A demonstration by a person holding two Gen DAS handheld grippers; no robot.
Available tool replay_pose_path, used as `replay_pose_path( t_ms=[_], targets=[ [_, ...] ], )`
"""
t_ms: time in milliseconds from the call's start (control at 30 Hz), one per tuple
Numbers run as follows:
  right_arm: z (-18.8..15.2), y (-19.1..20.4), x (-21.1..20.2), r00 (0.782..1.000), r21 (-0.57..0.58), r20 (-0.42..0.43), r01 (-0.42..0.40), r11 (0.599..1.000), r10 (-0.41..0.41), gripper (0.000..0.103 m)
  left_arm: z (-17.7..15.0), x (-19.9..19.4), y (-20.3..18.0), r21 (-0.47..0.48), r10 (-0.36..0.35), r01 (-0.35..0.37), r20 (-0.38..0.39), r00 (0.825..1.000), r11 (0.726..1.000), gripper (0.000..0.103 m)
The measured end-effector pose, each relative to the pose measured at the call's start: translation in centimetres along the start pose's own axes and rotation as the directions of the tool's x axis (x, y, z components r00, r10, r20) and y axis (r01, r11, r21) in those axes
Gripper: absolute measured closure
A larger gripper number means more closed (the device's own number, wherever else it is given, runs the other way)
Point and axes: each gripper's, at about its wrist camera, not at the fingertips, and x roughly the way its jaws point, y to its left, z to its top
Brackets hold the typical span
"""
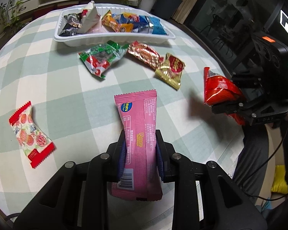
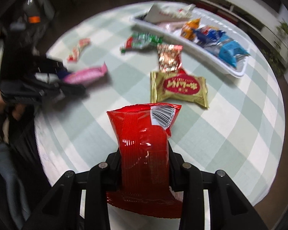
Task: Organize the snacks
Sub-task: 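Carry the pink bar and red bag into the tray and open both tools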
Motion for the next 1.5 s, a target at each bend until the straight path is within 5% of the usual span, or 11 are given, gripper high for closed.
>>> replay_pose_path(
  t_ms=[233, 367, 567, 733, 1000, 1500],
  targets=[
    [2.2, -2.3, -3.4, 0.980, 0.211, 0.201, -0.033, 0.977, -0.011, 0.064, 3.0, -2.4, 1.4, -0.033, -0.017, 0.019, 0.067, 0.998, 0.999, 0.078],
    [4.5, -5.2, -6.1, 0.949, 0.373, 0.308, -0.060, 0.926, -0.062, 0.064, 6.8, -4.4, 2.3, -0.036, -0.019, 0.024, 0.130, 0.991, 0.999, 0.078],
    [9.5, -9.0, -8.4, 0.911, 0.515, 0.384, -0.075, 0.854, -0.152, 0.064, 14.2, -6.1, 3.8, -0.061, -0.023, 0.037, 0.222, 0.975, 0.997, 0.078],
    [14.0, -10.9, -8.7, 0.889, 0.537, 0.425, -0.100, 0.837, -0.167, 0.064, 20.5, -4.0, 4.2, -0.093, -0.021, 0.045, 0.239, 0.971, 0.995, 0.078],
    [18.6, -13.4, -3.5, 0.918, 0.575, 0.346, -0.046, 0.817, -0.192, 0.064, 25.1, 2.1, 5.4, -0.129, 0.031, -0.004, 0.203, 0.979, 0.992, 0.078],
    [20.2, -15.7, 4.9, 0.949, 0.598, 0.199, 0.079, 0.798, -0.243, 0.064, 25.5, 10.1, 7.2, -0.130, 0.083, -0.067, 0.121, 0.989, 0.989, 0.078]
  ],
)
